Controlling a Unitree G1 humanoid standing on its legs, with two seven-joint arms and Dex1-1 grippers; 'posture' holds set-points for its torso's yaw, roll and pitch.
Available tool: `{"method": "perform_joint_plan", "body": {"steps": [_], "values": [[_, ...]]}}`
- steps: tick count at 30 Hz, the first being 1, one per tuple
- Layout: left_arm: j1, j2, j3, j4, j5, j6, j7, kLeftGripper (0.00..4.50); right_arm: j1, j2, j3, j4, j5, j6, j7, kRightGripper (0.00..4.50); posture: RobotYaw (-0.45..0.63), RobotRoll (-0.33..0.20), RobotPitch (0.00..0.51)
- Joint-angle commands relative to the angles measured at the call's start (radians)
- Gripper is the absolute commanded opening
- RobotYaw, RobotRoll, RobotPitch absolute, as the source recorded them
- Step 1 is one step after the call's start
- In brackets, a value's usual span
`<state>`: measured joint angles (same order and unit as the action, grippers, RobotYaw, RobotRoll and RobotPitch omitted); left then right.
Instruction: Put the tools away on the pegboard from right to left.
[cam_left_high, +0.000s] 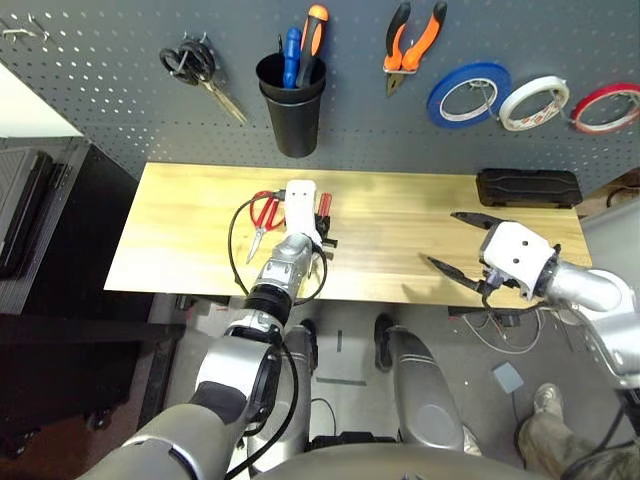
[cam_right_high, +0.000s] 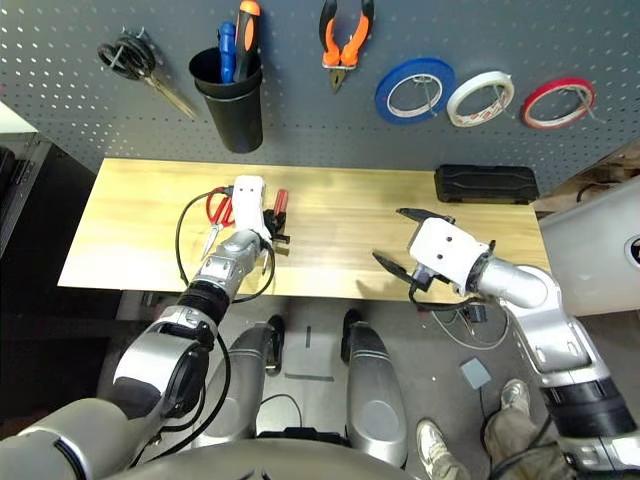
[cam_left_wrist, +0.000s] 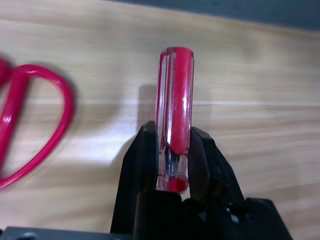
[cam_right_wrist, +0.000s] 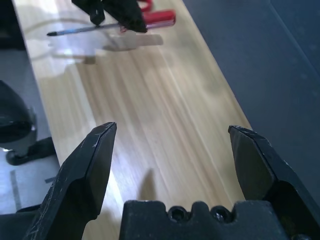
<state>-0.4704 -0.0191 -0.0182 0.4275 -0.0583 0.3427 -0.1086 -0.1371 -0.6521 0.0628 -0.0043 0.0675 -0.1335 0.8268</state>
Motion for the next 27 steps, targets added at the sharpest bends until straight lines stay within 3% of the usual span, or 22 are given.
{"method": "perform_joint_plan", "body": {"steps": [1,8,13,21,27], "values": [[0.13,-0.007,-0.024,-0.29,-0.025,0.132,-0.003,0.88,-0.037,0.02,0.028,0.114,0.017,-0.093,0.057,4.5,0.21,0.0,0.3],[0.349,0.003,-0.036,-0.727,-0.023,0.236,0.03,0.88,-0.139,0.059,0.048,0.322,0.023,-0.231,0.135,4.5,0.29,0.0,0.297],[0.409,0.007,-0.01,-0.946,-0.028,0.212,0.061,0.88,-0.197,0.081,0.047,0.444,0.031,-0.316,0.172,4.5,0.33,0.0,0.293],[0.267,0.034,0.04,-1.144,-0.058,0.287,0.077,0.88,-0.256,0.112,0.026,0.59,0.066,-0.406,0.203,4.5,0.37,0.0,0.287],[0.01,0.101,0.101,-1.212,-0.107,0.441,0.068,0.88,-0.279,0.131,-0.009,0.631,0.133,-0.474,0.236,4.5,0.37,0.0,0.279]]}}
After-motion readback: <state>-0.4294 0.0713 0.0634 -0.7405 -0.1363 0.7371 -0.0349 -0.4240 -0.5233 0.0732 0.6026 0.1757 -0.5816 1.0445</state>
